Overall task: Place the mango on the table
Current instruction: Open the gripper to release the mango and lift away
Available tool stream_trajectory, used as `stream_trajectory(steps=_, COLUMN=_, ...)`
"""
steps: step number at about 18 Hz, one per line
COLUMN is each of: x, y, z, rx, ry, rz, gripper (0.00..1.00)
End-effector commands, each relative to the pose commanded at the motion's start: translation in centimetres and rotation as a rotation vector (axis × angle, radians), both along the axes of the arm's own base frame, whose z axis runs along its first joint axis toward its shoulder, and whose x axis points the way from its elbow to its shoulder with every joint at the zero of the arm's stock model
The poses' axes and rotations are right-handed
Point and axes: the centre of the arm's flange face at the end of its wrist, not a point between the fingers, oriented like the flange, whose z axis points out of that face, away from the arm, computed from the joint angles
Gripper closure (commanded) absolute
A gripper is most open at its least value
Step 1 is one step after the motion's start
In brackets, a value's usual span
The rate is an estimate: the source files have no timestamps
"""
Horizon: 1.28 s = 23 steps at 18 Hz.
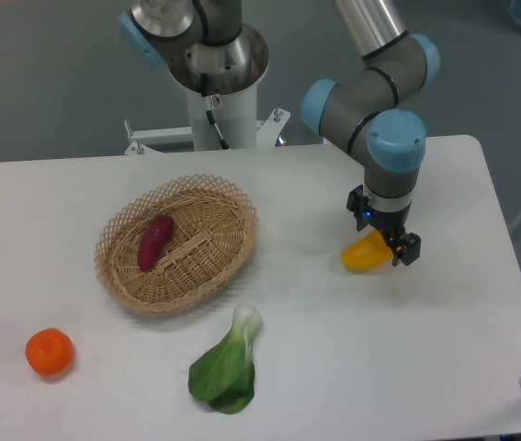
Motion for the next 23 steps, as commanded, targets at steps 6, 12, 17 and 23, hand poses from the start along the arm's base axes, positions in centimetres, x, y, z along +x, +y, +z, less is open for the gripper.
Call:
stream_trajectory(steps=6, x=-1.3, y=2.3, z=2.6, rx=0.02, ry=0.036, rz=-0.022, gripper=0.0)
stream_trajectory(steps=12, x=-2.7, y=4.0, z=4.4, rx=0.009, ry=-0.002, rz=0.01, gripper=0.0)
stream_trajectory(steps=17, x=-3.7, y=6.2, z=4.9, rx=0.017, ry=-0.015, rz=0.065, gripper=0.0)
stream_trajectory(steps=23, x=-5.2, y=9.0, z=4.9, rx=0.061, ry=-0.03, rz=0.11, gripper=0.0)
